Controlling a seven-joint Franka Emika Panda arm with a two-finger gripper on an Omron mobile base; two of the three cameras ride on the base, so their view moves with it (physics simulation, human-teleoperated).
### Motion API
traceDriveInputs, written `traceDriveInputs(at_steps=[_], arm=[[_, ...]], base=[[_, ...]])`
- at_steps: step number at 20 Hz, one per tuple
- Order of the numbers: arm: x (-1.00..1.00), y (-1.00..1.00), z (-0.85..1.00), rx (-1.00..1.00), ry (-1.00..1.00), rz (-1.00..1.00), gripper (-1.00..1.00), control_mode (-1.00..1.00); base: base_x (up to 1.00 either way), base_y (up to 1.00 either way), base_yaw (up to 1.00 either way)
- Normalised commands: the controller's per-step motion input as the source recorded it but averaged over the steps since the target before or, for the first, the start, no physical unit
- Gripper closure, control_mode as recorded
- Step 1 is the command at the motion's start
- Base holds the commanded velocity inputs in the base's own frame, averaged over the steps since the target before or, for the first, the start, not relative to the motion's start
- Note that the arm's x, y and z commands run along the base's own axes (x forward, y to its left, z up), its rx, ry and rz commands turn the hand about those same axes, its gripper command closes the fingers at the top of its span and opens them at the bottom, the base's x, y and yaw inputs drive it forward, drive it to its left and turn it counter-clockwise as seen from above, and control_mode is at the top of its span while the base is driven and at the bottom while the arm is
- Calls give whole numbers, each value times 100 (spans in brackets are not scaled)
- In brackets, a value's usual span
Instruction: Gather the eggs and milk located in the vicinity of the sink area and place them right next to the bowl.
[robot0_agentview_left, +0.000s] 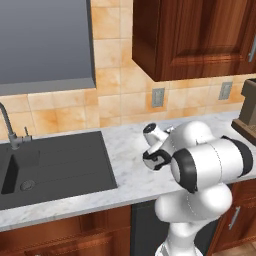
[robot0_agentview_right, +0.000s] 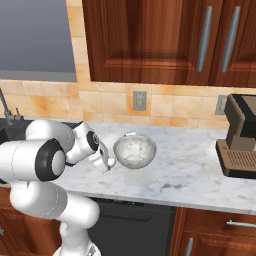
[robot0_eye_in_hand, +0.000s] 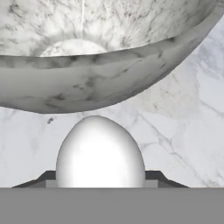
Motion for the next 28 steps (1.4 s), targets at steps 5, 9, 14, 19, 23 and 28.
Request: traceDriveInputs(at_steps=[5, 9, 14, 19, 23, 28], arm=[[13, -7, -11, -2, -6, 0, 100, -100], [9, -4, -2, -1, -2, 0, 100, -100], [2, 0, 0, 0, 0, 0, 100, -100], [0, 0, 0, 0, 0, 0, -100, -100], [0, 0, 0, 0, 0, 0, -100, -100], [0, 0, 0, 0, 0, 0, -100, -100]], base=[[0, 0, 0], [0, 0, 0], [0, 0, 0], [0, 0, 0], [0, 0, 0], [0, 0, 0]])
